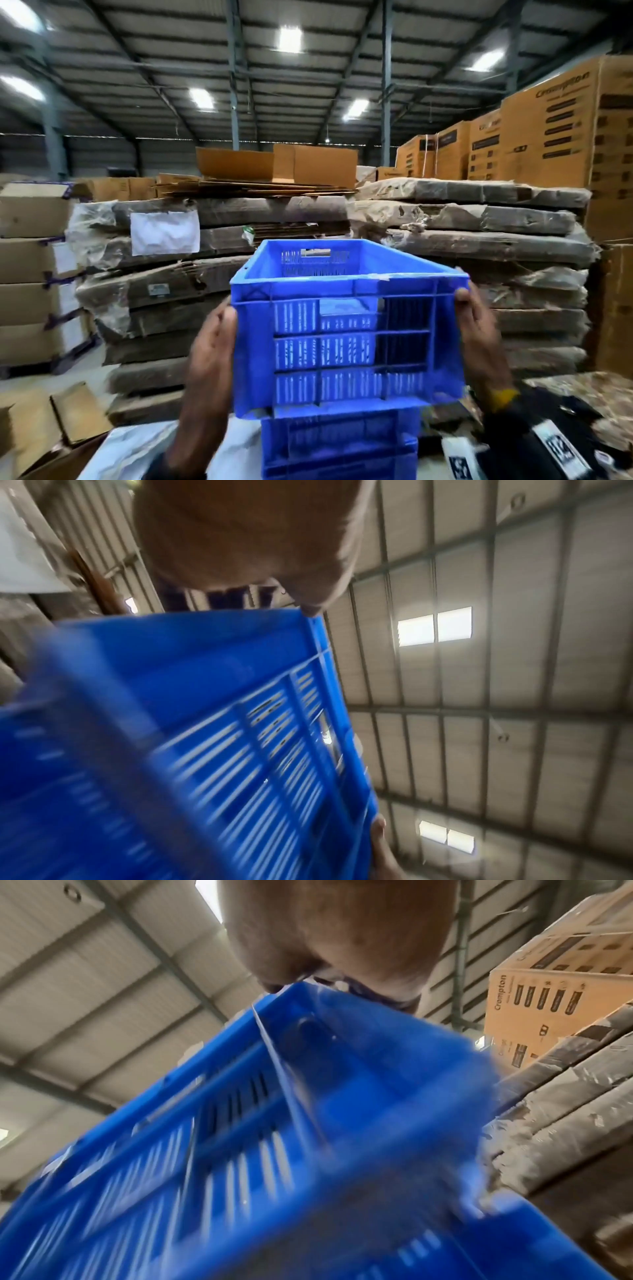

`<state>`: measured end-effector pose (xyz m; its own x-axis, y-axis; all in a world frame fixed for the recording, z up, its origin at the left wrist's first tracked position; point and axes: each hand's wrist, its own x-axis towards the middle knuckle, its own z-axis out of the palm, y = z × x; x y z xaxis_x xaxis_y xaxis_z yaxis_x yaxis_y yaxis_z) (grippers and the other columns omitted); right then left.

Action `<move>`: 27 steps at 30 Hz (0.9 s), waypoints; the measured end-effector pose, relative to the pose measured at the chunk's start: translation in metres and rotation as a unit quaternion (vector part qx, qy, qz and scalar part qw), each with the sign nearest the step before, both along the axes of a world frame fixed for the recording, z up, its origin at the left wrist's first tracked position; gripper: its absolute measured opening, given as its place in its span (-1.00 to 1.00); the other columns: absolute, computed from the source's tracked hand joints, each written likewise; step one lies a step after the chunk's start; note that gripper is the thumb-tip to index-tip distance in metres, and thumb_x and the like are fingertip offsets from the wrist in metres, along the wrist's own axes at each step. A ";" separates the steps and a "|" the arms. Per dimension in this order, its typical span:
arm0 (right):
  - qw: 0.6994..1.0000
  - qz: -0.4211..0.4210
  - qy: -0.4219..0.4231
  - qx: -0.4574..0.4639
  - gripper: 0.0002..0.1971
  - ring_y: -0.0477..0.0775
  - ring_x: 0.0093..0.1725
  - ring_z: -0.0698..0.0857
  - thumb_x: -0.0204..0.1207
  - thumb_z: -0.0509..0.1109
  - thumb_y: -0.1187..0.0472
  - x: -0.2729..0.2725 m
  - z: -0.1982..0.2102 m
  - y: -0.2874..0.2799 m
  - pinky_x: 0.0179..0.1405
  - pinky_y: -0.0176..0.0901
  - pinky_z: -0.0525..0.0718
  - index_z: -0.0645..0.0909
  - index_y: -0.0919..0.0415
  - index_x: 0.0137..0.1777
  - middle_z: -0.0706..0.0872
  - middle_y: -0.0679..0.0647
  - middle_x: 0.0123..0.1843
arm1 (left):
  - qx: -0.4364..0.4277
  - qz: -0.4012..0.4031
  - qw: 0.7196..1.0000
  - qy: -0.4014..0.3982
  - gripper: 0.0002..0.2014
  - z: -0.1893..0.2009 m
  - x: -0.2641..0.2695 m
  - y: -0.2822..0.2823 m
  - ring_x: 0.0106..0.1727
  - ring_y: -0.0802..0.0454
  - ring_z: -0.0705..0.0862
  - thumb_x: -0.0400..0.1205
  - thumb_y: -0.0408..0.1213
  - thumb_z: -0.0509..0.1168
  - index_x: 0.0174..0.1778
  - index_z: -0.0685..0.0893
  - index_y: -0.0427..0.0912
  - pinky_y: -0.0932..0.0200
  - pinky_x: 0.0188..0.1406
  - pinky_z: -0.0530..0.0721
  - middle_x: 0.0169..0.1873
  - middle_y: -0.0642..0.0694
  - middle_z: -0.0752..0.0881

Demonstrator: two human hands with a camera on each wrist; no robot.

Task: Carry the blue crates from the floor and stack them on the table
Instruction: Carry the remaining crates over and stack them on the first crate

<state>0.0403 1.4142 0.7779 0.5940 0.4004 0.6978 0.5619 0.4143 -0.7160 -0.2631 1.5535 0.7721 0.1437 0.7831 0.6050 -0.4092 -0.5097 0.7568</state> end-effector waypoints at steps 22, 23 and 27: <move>0.976 0.124 0.033 -0.176 -0.62 -0.06 0.15 0.73 0.64 0.26 0.32 0.085 -0.062 0.074 0.23 -0.02 0.69 0.47 0.04 0.42 0.67 0.19 0.35 | 0.012 -0.012 0.977 0.215 -0.35 -0.043 0.045 0.092 0.40 -0.06 0.73 0.64 -0.43 0.38 0.68 0.38 -0.14 -0.30 0.42 0.68 0.48 -0.11 0.66; 0.972 0.120 0.033 -0.198 -0.64 0.01 0.11 0.74 0.64 0.23 0.39 0.084 -0.066 0.074 0.19 0.05 0.71 0.51 0.00 0.33 0.69 0.24 0.31 | 0.017 0.004 0.976 0.218 -0.33 -0.047 0.048 0.096 0.40 -0.03 0.72 0.60 -0.35 0.39 0.67 0.40 -0.14 -0.29 0.42 0.68 0.47 -0.09 0.67; 0.973 0.075 0.027 -0.217 -0.74 0.02 -0.05 0.80 0.62 0.27 0.38 0.080 -0.073 0.073 -0.05 -0.08 0.77 0.63 -0.02 0.08 0.80 0.22 0.05 | 0.042 0.080 0.966 0.241 -0.38 -0.069 0.053 0.108 0.35 -0.01 0.74 0.54 -0.06 0.36 0.57 0.51 -0.01 -0.26 0.37 0.71 0.35 -0.05 0.74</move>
